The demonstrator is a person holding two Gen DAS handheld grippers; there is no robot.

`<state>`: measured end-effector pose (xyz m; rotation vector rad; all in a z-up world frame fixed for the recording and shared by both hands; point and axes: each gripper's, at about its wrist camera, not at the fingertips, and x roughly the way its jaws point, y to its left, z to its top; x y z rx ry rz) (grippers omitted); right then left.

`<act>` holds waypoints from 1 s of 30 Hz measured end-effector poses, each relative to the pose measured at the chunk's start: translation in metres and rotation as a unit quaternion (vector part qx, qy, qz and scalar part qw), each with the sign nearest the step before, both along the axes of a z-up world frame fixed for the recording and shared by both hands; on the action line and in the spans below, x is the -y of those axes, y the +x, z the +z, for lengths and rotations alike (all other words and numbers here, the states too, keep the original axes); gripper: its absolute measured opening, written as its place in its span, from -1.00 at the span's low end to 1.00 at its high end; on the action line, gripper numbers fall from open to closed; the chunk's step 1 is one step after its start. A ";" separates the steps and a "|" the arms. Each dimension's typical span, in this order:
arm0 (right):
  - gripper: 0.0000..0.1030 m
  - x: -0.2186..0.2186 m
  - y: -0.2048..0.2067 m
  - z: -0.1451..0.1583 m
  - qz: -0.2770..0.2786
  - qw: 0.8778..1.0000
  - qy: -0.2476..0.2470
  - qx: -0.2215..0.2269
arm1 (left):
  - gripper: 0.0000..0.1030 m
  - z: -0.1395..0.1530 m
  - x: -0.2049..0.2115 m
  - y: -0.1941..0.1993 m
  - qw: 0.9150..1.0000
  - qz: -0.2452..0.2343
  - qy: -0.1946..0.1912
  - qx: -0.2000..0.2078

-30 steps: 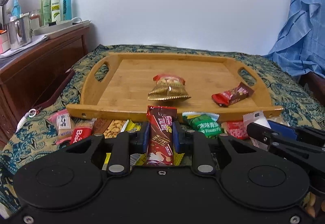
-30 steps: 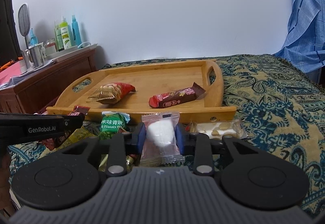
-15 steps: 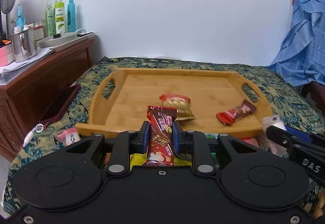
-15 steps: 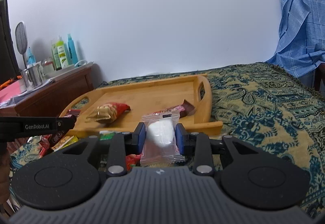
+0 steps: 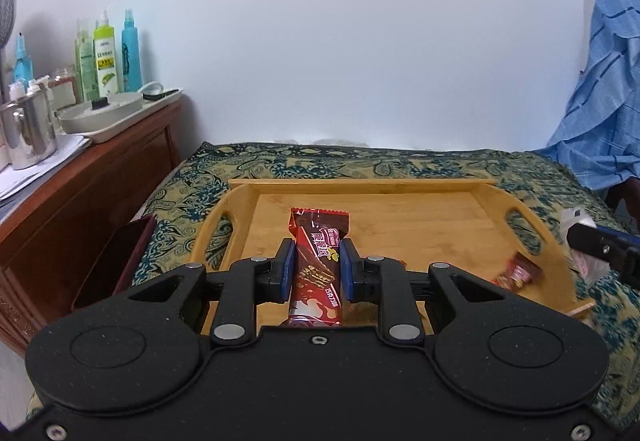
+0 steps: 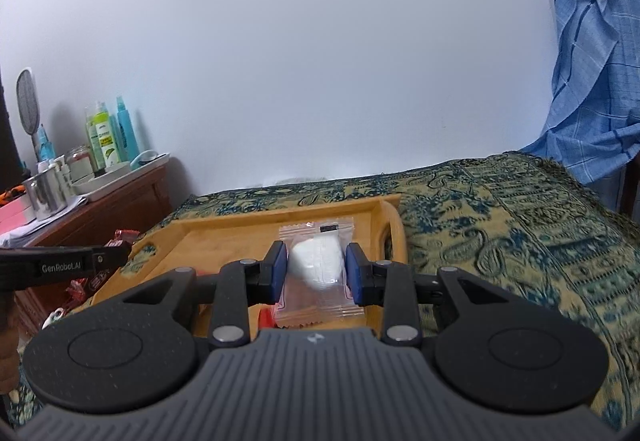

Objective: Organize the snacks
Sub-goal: 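Carry both snacks into the tray and open both grippers to release them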

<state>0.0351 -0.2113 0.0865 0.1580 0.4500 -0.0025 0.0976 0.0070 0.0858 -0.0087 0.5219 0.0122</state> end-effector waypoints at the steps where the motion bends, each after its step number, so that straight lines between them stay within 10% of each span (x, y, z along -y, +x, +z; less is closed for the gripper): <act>1: -0.29 0.000 0.007 0.000 0.001 1.000 0.000 -0.003 | -0.57 -0.002 -0.002 0.007 1.000 0.001 -0.003 -0.004; 15: -0.29 0.008 0.103 -0.029 0.020 0.994 0.057 -0.091 | -0.57 -0.040 -0.017 0.056 0.998 0.001 -0.009 -0.064; 30: -0.29 0.002 0.111 -0.053 0.028 0.991 0.040 -0.125 | -0.57 -0.061 -0.007 0.063 0.995 -0.008 -0.002 -0.096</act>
